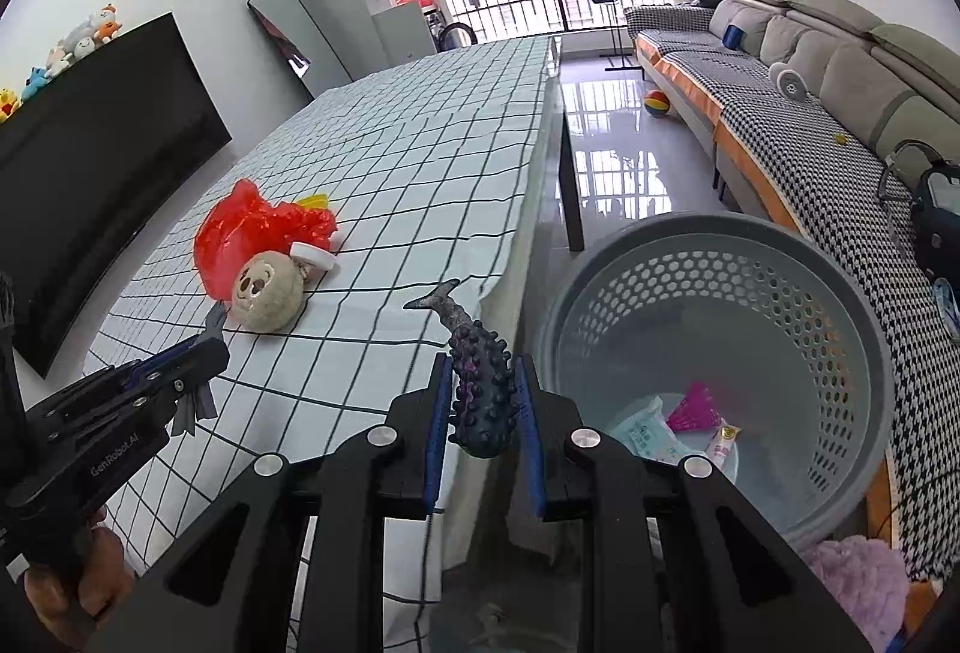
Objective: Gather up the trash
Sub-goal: 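Grasp the grey cloth strip with the left gripper while the right holds the chew toy, then carry chew toy and grey cloth over the grey basket and open both grippers, then move both tools back over the table toward the plush toy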
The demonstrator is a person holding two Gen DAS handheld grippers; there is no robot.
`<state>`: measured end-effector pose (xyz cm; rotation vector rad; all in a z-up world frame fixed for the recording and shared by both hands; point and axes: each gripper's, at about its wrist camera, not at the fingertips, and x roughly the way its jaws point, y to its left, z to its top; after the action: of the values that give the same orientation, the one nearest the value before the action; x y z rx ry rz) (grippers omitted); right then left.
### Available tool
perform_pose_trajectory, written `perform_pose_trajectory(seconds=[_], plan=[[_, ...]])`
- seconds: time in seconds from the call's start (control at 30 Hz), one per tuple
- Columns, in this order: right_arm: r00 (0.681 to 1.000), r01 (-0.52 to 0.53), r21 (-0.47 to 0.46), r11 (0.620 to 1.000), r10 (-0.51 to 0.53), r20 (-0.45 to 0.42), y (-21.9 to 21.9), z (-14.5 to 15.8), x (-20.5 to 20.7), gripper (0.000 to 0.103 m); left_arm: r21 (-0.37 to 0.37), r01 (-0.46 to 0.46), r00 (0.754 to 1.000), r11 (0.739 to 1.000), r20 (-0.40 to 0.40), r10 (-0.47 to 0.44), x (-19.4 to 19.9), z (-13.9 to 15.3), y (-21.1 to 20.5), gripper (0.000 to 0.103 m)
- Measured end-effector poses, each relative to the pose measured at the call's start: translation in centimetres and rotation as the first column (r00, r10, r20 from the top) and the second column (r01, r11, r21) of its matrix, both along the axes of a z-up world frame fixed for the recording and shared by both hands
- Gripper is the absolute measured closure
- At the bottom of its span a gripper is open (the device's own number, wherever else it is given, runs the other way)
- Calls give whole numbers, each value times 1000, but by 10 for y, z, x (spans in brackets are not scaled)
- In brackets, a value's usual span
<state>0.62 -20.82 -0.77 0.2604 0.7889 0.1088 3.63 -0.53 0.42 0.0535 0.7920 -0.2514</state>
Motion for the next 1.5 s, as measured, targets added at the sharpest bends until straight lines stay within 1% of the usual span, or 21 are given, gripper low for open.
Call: perform_pose_trajectory(seconds=[0.17,0.33,0.47,0.57,0.7,0.9,1.03,1.17,1.2,1.23,1.27,1.33,1.37,1.5], plan=[[997,81,-8,997,-81,-2,-38,0,-11,82,1,100,995,995,-8,-100,6,1,-46,88],[987,162,-12,987,-162,-2,-79,-5,-17,82,11,183,983,983,-33,-183,15,-6,-97,88],[977,211,-12,977,-211,-13,-110,-19,-16,82,19,244,968,970,-73,-242,21,-21,-135,87],[973,228,-2,974,-228,-38,-127,-35,-10,82,33,269,958,963,-110,-264,26,-36,-159,87],[972,228,15,973,-227,-64,-140,-54,-3,82,44,283,952,958,-139,-274,33,-51,-178,87],[972,221,43,974,-216,-94,-150,-78,7,82,70,280,948,957,-176,-264,39,-71,-193,87],[972,221,65,973,-214,-100,-155,-86,9,82,75,286,943,955,-197,-266,40,-81,-197,86],[972,221,66,973,-213,-101,-156,-90,9,82,70,287,941,955,-209,-268,42,-84,-198,86],[972,220,65,973,-213,-99,-156,-90,9,82,69,287,941,955,-209,-268,42,-85,-200,84],[972,222,69,973,-215,-96,-156,-90,8,81,69,287,941,956,-208,-267,42,-85,-200,79],[971,227,72,971,-220,-89,-157,-90,7,79,68,285,941,956,-208,-266,42,-85,-200,75],[970,236,83,968,-230,-78,-160,-89,5,73,65,282,943,957,-200,-264,41,-85,-202,54],[969,240,85,967,-235,-72,-161,-88,4,72,65,280,945,958,-193,-263,41,-84,-202,51],[969,243,84,966,-237,-68,-162,-88,3,72,68,278,947,958,-184,-262,40,-81,-200,49]])
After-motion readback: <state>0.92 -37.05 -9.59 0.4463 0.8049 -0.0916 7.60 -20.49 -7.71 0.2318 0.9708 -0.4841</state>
